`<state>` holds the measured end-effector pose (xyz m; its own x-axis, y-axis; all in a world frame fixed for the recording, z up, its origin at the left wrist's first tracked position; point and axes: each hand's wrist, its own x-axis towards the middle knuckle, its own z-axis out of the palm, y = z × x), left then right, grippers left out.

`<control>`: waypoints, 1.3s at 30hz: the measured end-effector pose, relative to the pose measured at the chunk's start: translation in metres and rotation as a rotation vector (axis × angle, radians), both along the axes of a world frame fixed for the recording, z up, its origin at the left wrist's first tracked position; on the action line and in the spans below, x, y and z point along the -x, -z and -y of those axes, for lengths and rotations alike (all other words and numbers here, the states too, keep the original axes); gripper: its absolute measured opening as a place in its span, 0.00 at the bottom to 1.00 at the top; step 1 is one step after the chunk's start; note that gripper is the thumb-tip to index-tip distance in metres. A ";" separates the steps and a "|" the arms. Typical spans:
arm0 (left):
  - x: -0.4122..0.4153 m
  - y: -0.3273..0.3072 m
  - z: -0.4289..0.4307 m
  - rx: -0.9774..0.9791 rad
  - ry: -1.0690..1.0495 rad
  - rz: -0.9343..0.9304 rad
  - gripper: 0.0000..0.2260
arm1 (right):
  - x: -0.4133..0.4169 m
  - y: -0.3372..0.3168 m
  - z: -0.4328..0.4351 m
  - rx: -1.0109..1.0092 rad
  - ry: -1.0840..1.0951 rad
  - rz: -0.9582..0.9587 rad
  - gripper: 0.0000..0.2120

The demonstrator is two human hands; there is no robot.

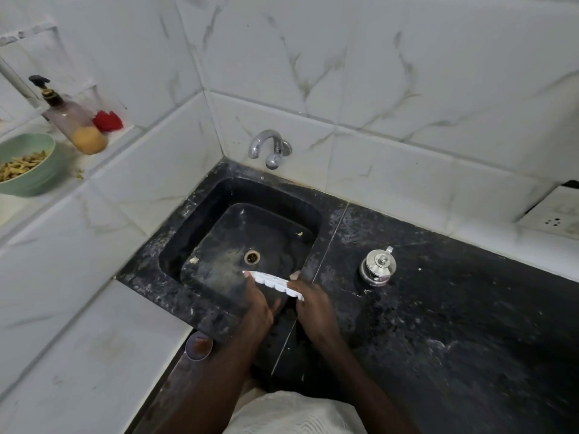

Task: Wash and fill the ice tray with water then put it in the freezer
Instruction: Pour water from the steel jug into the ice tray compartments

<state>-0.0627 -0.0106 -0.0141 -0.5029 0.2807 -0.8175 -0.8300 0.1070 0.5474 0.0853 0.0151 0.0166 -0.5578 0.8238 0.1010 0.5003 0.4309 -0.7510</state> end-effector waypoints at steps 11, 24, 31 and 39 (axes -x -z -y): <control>-0.034 -0.022 0.012 0.045 -0.003 0.025 0.06 | -0.079 0.037 -0.003 -0.177 0.087 0.010 0.26; -0.055 -0.001 0.009 0.142 0.223 -0.091 0.09 | -0.127 0.073 0.009 -0.216 0.082 0.063 0.25; -0.068 0.010 0.013 0.202 0.417 -0.258 0.09 | -0.157 0.095 0.010 -0.134 0.066 0.095 0.21; -0.070 0.021 0.021 0.268 0.504 -0.424 0.09 | -0.163 0.107 0.013 -0.008 0.063 0.111 0.14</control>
